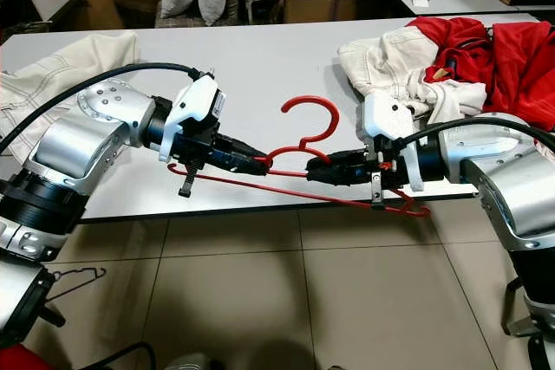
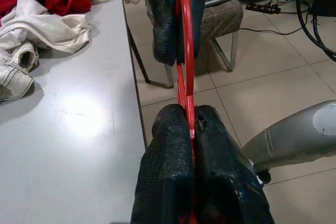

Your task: Hang hanger

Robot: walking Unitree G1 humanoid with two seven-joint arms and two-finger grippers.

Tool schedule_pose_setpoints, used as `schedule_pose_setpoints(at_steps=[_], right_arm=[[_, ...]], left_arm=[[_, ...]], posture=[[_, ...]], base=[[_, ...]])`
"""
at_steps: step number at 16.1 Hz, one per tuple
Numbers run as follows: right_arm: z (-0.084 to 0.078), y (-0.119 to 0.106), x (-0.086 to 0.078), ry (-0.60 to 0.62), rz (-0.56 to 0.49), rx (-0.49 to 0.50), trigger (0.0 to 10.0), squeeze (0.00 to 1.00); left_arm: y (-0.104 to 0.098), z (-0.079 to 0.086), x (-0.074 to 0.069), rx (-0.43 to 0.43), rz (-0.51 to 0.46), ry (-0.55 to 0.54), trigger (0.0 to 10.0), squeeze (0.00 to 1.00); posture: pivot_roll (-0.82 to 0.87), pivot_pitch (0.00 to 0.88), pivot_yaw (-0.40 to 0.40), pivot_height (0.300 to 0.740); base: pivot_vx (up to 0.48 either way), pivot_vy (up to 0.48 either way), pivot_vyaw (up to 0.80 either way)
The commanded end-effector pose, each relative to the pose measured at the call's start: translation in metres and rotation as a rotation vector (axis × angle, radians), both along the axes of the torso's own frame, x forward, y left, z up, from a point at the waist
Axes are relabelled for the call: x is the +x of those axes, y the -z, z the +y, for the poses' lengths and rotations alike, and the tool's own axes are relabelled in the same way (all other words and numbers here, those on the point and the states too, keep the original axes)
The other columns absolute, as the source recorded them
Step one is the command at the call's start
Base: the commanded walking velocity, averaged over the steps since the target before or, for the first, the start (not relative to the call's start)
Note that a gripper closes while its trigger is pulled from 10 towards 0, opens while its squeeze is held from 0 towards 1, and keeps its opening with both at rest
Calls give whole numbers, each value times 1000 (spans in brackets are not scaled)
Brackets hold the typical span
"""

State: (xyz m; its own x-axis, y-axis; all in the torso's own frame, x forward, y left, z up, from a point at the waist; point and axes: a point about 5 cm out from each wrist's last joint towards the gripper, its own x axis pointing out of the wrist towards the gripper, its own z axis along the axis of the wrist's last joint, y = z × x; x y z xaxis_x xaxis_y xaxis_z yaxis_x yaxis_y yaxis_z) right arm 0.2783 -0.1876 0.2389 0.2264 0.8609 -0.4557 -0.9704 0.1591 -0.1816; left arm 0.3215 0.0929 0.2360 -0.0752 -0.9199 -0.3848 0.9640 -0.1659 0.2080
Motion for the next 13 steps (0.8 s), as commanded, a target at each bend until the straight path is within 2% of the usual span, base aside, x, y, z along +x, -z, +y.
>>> schedule_pose_setpoints(at_steps=[1,4,5,6,7,9,10,11,13], right_arm=[[2,-5,1,-19,-8,-1,0,0],[2,-4,0,-25,-1,-2,0,0],[1,-5,0,-25,0,-1,0,0],[0,-5,0,-24,-1,2,0,0],[-1,-6,0,-22,-2,4,0,0],[-3,-6,-1,-16,-2,5,0,0],[-5,-2,-3,-12,7,0,0,0],[-5,1,-5,-9,18,-3,0,0],[-6,10,-10,7,42,3,0,0]], left_arm=[[-10,-2,0,-17,-7,26,0,0],[-13,-3,-1,-29,-3,34,0,0],[-15,-2,0,-45,-24,14,4078,0],[-16,-1,0,-52,-9,23,10000,55],[-16,1,0,-58,11,33,10000,1000],[-21,4,-1,-106,29,41,10000,1000],[-27,6,-2,-167,26,41,10000,522],[-31,8,-2,-208,39,42,10000,0],[-34,14,-1,-257,52,28,10000,0]], posture=[[-12,0,64,740],[-12,0,63,740],[-14,0,64,740],[-17,0,66,740],[-18,0,67,740],[-19,0,68,740],[-20,0,75,740],[-24,0,82,740],[-23,0,85,740]], base=[[0,0,0],[0,0,0],[0,0,0],[0,0,0],[0,0,0],[0,0,0],[0,0,0],[0,0,0],[0,0,0]])
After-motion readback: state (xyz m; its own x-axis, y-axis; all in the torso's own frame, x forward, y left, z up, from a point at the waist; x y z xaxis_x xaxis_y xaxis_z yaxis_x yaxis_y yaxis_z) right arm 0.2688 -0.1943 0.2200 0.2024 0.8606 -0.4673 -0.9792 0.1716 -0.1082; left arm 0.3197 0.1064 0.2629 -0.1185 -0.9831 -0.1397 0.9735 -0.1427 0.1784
